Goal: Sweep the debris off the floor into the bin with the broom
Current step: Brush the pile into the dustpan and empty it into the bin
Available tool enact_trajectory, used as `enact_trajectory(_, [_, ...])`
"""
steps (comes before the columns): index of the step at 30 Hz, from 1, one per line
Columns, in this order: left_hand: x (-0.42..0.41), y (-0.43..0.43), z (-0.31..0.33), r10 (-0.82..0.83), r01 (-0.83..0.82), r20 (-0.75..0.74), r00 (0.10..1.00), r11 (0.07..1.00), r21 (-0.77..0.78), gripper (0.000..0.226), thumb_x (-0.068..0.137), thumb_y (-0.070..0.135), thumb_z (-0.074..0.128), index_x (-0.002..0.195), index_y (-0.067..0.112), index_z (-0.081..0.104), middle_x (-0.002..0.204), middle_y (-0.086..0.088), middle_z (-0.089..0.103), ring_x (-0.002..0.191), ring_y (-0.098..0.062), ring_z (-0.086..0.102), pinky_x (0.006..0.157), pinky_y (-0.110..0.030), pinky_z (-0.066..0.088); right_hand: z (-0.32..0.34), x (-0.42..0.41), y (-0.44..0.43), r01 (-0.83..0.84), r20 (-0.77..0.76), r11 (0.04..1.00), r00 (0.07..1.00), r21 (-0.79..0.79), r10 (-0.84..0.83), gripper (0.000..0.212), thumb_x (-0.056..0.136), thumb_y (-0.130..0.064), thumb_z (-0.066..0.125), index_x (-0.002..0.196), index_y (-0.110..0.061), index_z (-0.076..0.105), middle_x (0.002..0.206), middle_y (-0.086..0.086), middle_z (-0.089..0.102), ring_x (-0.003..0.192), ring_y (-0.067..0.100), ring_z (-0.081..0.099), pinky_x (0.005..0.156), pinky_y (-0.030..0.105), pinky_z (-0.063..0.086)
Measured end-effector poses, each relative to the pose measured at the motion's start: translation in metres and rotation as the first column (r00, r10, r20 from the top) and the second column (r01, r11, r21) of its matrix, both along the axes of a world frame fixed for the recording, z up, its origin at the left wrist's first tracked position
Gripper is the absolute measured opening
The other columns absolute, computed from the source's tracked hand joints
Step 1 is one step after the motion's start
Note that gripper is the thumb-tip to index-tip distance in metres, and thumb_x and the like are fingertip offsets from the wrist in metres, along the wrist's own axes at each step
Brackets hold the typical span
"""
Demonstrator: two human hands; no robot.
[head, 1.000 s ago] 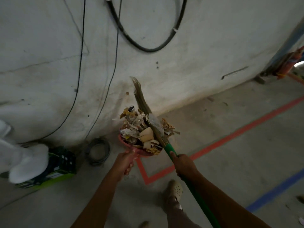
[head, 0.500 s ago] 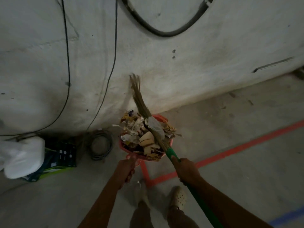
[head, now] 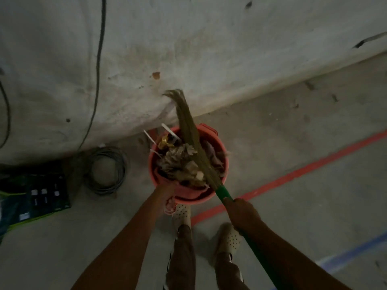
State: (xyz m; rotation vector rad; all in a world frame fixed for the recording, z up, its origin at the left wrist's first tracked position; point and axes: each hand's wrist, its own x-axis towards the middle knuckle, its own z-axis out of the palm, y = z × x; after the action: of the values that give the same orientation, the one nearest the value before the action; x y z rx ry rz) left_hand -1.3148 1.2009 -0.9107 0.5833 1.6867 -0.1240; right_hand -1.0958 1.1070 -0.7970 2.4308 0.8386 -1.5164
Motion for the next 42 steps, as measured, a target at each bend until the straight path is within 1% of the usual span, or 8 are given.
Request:
enact_trajectory(5, [0.005, 0.031, -0.104, -0.045, 0.051, -0.048, 0.998, 0.990, 0.133, 0.121, 0.071, 0.070, 0.060, 0.156, 0.026, -0.013, 0.154, -0.017, 0.038, 0.133, -0.037, 0.048, 0.104, -0.047, 0.045, -0.040, -0.005, 0.020, -0.099, 0.006, 0.994, 0.995, -0.042, 0.099, 0.045, 0.102, -0.052, 0.032, 0.095, -0.015, 0.057, 0.100, 0.011, 0.064, 0.093, 0.031, 0.067, 0.085, 0.044, 0.058])
enact_trajectory(10, [0.018, 0.038, -0.107, 0.066, -0.038, -0.126, 0.990, 0.977, 0.212, 0.112, 0.073, 0.074, 0.061, 0.157, 0.036, -0.004, 0.143, 0.005, 0.038, 0.107, -0.023, 0.062, 0.073, -0.026, 0.058, -0.067, -0.005, 0.033, -0.052, 0.045, 0.993, 0.997, -0.106, 0.057, 0.046, 0.097, -0.056, 0.041, 0.086, -0.015, 0.058, 0.093, 0.011, 0.070, 0.072, 0.023, 0.064, 0.079, 0.043, 0.060])
enact_trajectory(14, [0.030, 0.033, -0.068, 0.031, 0.012, -0.142, 0.989, 0.957, 0.289, 0.099, 0.091, 0.052, 0.062, 0.158, 0.029, -0.006, 0.161, -0.004, 0.020, 0.144, -0.029, 0.033, 0.101, -0.030, 0.033, -0.042, 0.003, 0.043, -0.115, 0.027, 0.986, 0.993, -0.119, 0.119, 0.040, 0.100, -0.045, 0.034, 0.070, -0.020, 0.043, 0.084, 0.010, 0.060, 0.088, 0.032, 0.064, 0.088, 0.047, 0.056])
enact_trajectory(23, [-0.036, 0.026, -0.115, -0.078, 0.101, -0.175, 0.982, 0.987, 0.125, 0.089, 0.068, 0.048, 0.069, 0.145, 0.020, 0.033, 0.132, -0.013, 0.057, 0.116, -0.037, 0.060, 0.094, -0.041, 0.055, 0.046, 0.029, 0.002, -0.062, 0.131, 0.996, 0.989, -0.067, 0.070, 0.046, 0.096, -0.056, 0.044, 0.087, -0.013, 0.058, 0.076, 0.005, 0.067, 0.059, 0.015, 0.062, 0.060, 0.029, 0.056])
enact_trajectory(27, [-0.011, 0.022, 0.041, -0.045, 0.068, -0.179, 0.983, 0.990, 0.123, 0.094, 0.083, 0.045, 0.073, 0.153, 0.014, 0.019, 0.141, -0.015, 0.049, 0.125, -0.034, 0.053, 0.099, -0.039, 0.050, 0.077, 0.034, -0.019, -0.087, 0.130, 0.996, 0.987, -0.036, 0.091, 0.048, 0.098, -0.056, 0.041, 0.092, -0.012, 0.058, 0.078, 0.006, 0.066, 0.062, 0.016, 0.063, 0.059, 0.029, 0.055])
enact_trajectory(31, [0.009, 0.021, 0.130, -0.444, 0.471, -0.194, 0.875, 0.874, 0.119, 0.164, 0.012, 0.094, 0.065, 0.142, -0.001, 0.035, 0.129, -0.019, 0.054, 0.119, -0.033, 0.054, 0.107, -0.045, 0.045, 0.098, 0.041, -0.035, -0.109, 0.151, 0.994, 0.982, -0.015, 0.110, 0.052, 0.096, -0.059, 0.040, 0.098, -0.012, 0.060, 0.079, 0.006, 0.067, 0.065, 0.018, 0.066, 0.060, 0.031, 0.057])
enact_trajectory(36, [0.018, 0.005, 0.175, -0.357, 0.372, -0.182, 0.916, 0.927, 0.052, 0.016, 0.098, 0.016, 0.056, 0.098, 0.001, 0.060, 0.074, -0.014, 0.053, 0.064, -0.024, 0.052, 0.061, -0.032, 0.043, 0.111, 0.046, -0.042, -0.154, 0.153, 0.988, 0.977, 0.017, 0.150, 0.050, 0.097, -0.059, 0.040, 0.090, -0.014, 0.059, 0.077, 0.004, 0.067, 0.063, 0.016, 0.064, 0.067, 0.035, 0.060])
enact_trajectory(42, [0.045, 0.003, 0.198, -0.609, 0.662, -0.284, 0.741, 0.732, 0.159, 0.046, 0.102, 0.020, 0.050, 0.141, -0.003, 0.045, 0.125, -0.023, 0.057, 0.114, -0.036, 0.056, 0.098, -0.039, 0.044, 0.118, 0.041, -0.037, -0.151, 0.154, 0.987, 0.978, 0.049, 0.142, 0.052, 0.097, -0.060, 0.039, 0.098, -0.013, 0.061, 0.082, 0.007, 0.068, 0.073, 0.021, 0.069, 0.071, 0.039, 0.061])
